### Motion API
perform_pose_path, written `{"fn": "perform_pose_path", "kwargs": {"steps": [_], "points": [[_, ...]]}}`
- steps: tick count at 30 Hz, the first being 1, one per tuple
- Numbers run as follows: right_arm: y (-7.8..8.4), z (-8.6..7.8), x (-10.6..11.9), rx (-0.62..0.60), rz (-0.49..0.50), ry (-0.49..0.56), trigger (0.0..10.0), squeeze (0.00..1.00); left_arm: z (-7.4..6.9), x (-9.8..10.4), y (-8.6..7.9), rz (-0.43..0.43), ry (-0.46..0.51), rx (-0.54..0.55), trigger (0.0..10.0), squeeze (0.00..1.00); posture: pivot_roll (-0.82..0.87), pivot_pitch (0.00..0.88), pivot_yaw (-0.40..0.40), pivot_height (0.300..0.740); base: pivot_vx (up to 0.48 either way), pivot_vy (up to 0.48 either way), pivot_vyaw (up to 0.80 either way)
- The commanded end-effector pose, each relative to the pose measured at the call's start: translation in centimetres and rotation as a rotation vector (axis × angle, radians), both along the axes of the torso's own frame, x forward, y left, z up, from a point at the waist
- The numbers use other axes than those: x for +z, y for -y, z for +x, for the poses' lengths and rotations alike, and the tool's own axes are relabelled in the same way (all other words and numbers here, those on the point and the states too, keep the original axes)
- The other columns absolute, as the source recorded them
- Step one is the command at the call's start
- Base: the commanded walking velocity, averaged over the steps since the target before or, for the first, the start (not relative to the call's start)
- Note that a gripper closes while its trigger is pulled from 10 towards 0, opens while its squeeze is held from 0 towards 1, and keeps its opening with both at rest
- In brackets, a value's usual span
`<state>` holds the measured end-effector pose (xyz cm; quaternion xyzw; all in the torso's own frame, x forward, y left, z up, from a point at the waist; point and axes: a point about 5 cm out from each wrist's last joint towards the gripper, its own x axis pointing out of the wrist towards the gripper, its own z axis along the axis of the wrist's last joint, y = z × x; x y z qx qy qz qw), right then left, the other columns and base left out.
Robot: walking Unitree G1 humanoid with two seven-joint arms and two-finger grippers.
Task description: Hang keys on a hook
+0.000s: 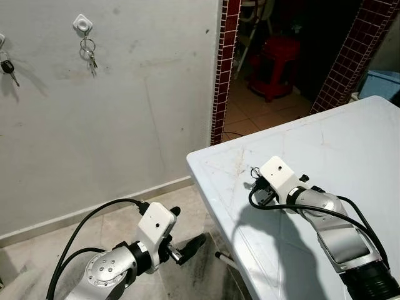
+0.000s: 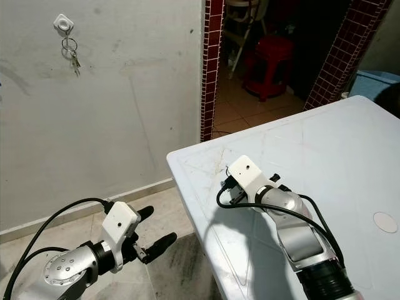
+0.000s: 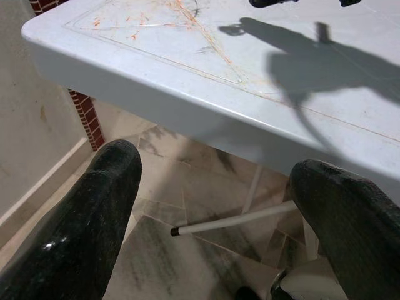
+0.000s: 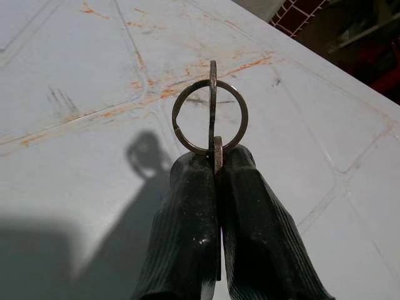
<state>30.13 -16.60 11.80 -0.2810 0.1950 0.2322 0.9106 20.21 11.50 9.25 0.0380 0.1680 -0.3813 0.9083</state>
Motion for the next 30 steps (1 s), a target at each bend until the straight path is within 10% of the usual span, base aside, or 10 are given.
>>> {"fn": "perform_pose_path", "kwargs": {"steps": [1,2,5,7,11,12,23,24,27,30], "points": [[0.0,-0.1,-0.2,0.006,0.000,-0.019,10.0,0.00,0.1,-0.2,-0.3,0.016,-0.003,0.004,10.0,0.00,0.07,0.025,0.004,0.740,0.000,0.000,0.00],[-0.1,-0.5,-0.4,0.028,0.000,-0.036,0.0,0.00,0.1,-0.2,-0.3,0.016,-0.003,0.005,10.0,0.00,0.07,0.025,0.004,0.740,0.000,0.000,0.00],[-0.1,-1.0,-0.9,0.050,-0.034,-0.065,0.0,0.00,0.1,-0.2,-0.3,0.015,-0.003,0.007,10.0,0.00,0.07,0.023,0.002,0.740,0.000,0.000,0.00],[0.1,-1.1,-1.1,0.045,-0.051,-0.073,10.0,0.00,0.1,-0.2,-0.2,0.014,-0.003,0.008,10.0,0.00,0.07,0.023,0.001,0.740,0.000,0.000,0.00],[0.3,-1.2,-1.4,0.046,-0.063,-0.087,10.0,0.00,0.1,-0.2,-0.2,0.012,-0.003,0.009,10.0,0.00,0.07,0.024,0.001,0.740,0.000,0.000,0.00],[0.3,-1.2,-1.4,0.046,-0.063,-0.090,10.0,1.00,0.1,-0.2,-0.2,0.012,-0.003,0.008,10.0,0.00,0.07,0.024,0.001,0.740,0.000,0.000,0.00],[0.6,-1.3,-1.1,0.041,-0.052,-0.080,10.0,1.00,0.1,-0.2,-0.2,0.008,-0.005,0.008,10.0,0.00,0.07,0.025,0.000,0.740,0.000,0.000,0.00],[0.7,-1.3,-1.0,0.040,-0.051,-0.082,10.0,0.45,0.1,-0.2,-0.2,0.008,-0.005,0.008,10.0,0.00,0.07,0.025,0.000,0.740,0.000,0.000,0.00],[0.9,-1.5,-1.1,0.039,-0.051,-0.091,10.0,0.00,0.1,-0.2,-0.2,0.007,-0.006,0.010,10.0,0.00,0.07,0.025,0.000,0.740,0.000,0.000,0.00],[1.1,-1.7,-1.3,0.039,-0.048,-0.107,10.0,0.00,0.2,0.1,-0.5,0.003,0.000,0.011,10.0,0.00,0.07,0.026,0.000,0.740,0.000,0.000,0.00]]}}
